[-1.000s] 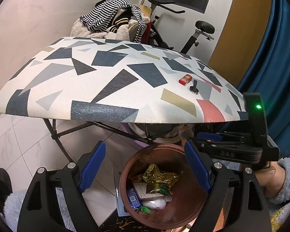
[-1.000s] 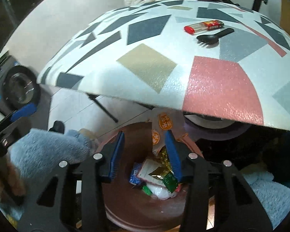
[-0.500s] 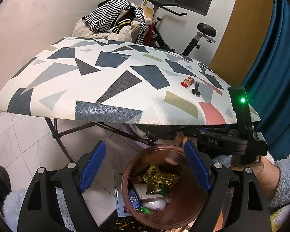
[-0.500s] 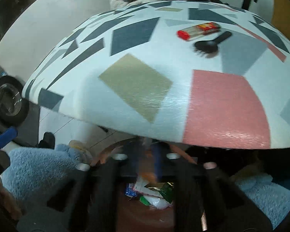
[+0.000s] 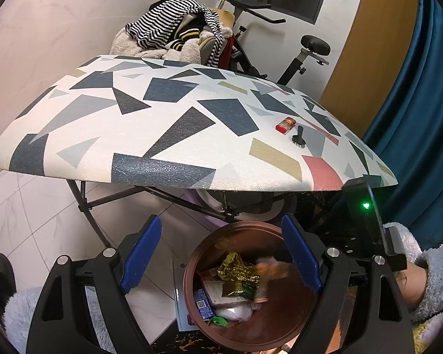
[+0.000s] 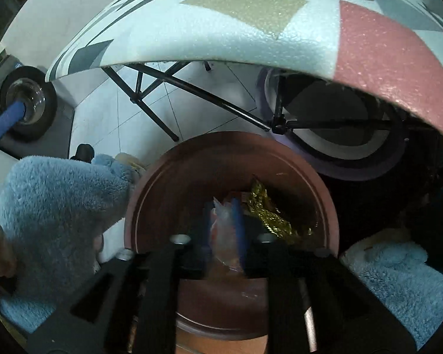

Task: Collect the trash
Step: 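Push the clinging candy wrapper down into the bin with the right tool, then raise both tools back to the red lighter and black spoon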

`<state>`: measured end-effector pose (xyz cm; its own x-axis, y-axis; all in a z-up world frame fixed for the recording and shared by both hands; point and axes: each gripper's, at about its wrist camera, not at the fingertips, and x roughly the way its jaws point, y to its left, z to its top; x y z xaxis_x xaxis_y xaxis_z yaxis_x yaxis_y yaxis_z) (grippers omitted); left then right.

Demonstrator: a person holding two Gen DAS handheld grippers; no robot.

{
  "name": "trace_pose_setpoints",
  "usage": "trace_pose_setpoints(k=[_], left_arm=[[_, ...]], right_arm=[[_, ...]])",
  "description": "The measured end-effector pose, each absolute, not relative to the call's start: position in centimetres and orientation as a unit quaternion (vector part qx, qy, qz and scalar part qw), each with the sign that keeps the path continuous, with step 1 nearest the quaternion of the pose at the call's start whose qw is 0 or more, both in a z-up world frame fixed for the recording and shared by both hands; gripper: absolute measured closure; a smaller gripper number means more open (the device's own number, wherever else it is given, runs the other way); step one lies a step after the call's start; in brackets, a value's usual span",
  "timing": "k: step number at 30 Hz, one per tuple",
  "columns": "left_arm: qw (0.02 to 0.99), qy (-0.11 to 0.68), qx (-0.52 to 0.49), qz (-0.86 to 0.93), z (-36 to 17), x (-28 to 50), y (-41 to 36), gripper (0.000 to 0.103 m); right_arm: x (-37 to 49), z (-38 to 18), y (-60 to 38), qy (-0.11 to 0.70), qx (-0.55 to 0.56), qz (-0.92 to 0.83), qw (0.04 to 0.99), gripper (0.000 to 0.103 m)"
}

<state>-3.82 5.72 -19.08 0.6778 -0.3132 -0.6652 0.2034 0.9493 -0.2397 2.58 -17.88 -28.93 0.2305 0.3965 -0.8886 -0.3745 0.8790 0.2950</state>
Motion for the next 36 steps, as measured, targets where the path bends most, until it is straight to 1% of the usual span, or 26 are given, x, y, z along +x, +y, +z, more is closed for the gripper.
trace_pose_setpoints(k=[1, 2, 3, 4, 5, 6, 8, 10, 11, 16, 19, 21, 23, 28, 31, 36], left_arm=[[0.913, 0.375, -0.073, -0.142, -19.1, -3.8, 5.8, 0.022], [0.913, 0.375, -0.072, -0.142, -19.1, -3.8, 5.8, 0.022], [0.913, 0.375, -0.07, -0.142, -19.1, -3.8, 5.7, 0.022], [0.913, 0.375, -0.069, -0.142, -19.1, -3.8, 5.6, 0.022], [0.913, 0.376, -0.068, -0.142, -19.1, -3.8, 5.4, 0.022], [0.913, 0.377, -0.067, -0.142, -19.1, -3.8, 5.3, 0.022], [0.912, 0.379, -0.065, -0.141, -19.2, -3.7, 5.1, 0.022], [0.912, 0.381, -0.064, -0.139, -19.2, -3.5, 5.1, 0.022], [0.912, 0.382, -0.067, -0.137, -19.0, -3.4, 5.2, 0.022], [0.909, 0.387, -0.088, -0.13, -18.4, -2.0, 5.9, 0.022], [0.909, 0.385, -0.09, -0.128, -17.8, -0.9, 6.0, 0.022], [0.911, 0.381, -0.085, -0.129, -17.3, 0.0, 5.9, 0.022], [0.914, 0.376, -0.079, -0.132, -16.8, 1.0, 5.7, 0.022], [0.92, 0.363, -0.067, -0.136, -15.7, 3.4, 5.0, 0.022], [0.921, 0.359, -0.068, -0.138, -15.3, 4.8, 4.9, 0.022], [0.92, 0.36, -0.063, -0.141, -15.4, 6.4, 4.6, 0.022]], right_arm=[[2.2, -28.8, -17.8, 0.567, 0.009, 0.245, 0.786, 0.06], [1.9, -28.5, -18.1, 0.561, 0.004, 0.244, 0.791, 0.054], [1.7, -28.3, -18.2, 0.558, 0.002, 0.244, 0.793, 0.052], [1.5, -28.0, -18.4, 0.554, -0.001, 0.243, 0.796, 0.049], [0.9, -27.4, -18.6, 0.547, -0.004, 0.242, 0.801, 0.043], [0.4, -27.2, -18.5, 0.542, -0.006, 0.241, 0.805, 0.04], [0.0, -26.0, -18.6, 0.521, -0.02, 0.233, 0.821, 0.027], [-0.1, -25.0, -18.9, 0.505, -0.023, 0.227, 0.832, 0.02], [-0.1, -24.1, -19.3, 0.494, -0.022, 0.224, 0.84, 0.018], [0.9, -21.2, -20.9, 0.456, -0.022, 0.223, 0.861, 0.018], [2.9, -19.5, -22.6, 0.445, -0.008, 0.216, 0.869, 0.018], [5.3, -18.8, -23.8, 0.446, 0.011, 0.204, 0.871, 0.025], [7.0, -18.4, -24.5, 0.447, 0.028, 0.193, 0.873, 0.036], [12.2, -18.4, -26.7, 0.47, 0.098, 0.159, 0.862, 0.05], [15.4, -19.1, -27.8, 0.49, 0.136, 0.128, 0.851, 0.054], [17.9, -19.9, -27.2, 0.503, 0.119, 0.101, 0.85, 0.059]])
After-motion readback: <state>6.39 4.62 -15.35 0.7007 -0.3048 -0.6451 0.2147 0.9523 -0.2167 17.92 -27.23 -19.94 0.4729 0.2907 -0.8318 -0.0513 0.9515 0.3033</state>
